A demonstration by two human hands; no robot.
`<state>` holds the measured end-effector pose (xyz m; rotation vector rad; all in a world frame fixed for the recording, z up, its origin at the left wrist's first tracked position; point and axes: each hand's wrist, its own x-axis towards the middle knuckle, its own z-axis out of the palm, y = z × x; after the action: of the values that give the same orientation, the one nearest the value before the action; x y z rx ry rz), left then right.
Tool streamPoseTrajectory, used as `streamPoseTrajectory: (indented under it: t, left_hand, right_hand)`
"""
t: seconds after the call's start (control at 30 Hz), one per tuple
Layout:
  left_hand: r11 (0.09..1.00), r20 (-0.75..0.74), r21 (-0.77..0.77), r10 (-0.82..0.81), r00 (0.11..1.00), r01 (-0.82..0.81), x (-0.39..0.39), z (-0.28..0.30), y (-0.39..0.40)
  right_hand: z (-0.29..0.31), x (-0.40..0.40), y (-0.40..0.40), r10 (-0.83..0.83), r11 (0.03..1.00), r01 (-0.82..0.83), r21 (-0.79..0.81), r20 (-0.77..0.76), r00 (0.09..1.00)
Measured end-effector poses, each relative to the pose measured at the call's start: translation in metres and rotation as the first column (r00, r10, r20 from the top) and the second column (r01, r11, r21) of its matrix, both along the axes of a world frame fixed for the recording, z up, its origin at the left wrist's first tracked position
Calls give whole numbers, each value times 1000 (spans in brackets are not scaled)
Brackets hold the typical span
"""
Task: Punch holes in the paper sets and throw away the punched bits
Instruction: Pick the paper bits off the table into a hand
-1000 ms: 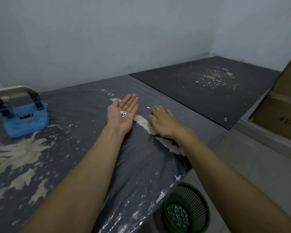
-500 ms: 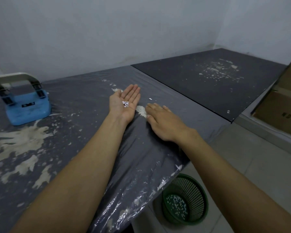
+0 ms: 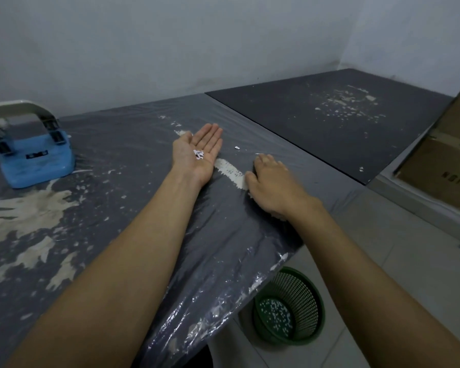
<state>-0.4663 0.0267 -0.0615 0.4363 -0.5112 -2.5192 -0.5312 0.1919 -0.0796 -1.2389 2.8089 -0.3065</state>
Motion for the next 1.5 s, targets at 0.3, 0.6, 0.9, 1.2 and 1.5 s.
streamPoseTrajectory:
  t: [0.3,0.6,0.9,1.2,1.5]
  left_hand:
    - [1000,-21,13,10,1000,-10,1,-1,-5]
    - [998,-30,48,28,999,-27,1,1,-7]
    - [999,-31,44,21,999,-20,2,0,-8]
    - [999,-16,29,25,1000,-24,2,1,-6]
    - [999,-18,33,25,1000,-25,1,-1,-7]
  right_hand:
    - [12,-32,-34,12,988,10,-153,141,990]
    - [17,-30,-36,40,953,9,-303,153,987]
    - [18,-37,-57,119,947,-99,-307,47,992]
    - [17,-44,-44,65,910,-69,-408,-23,998]
    - [18,-34,-55,274,941,-314,-128,-258,927]
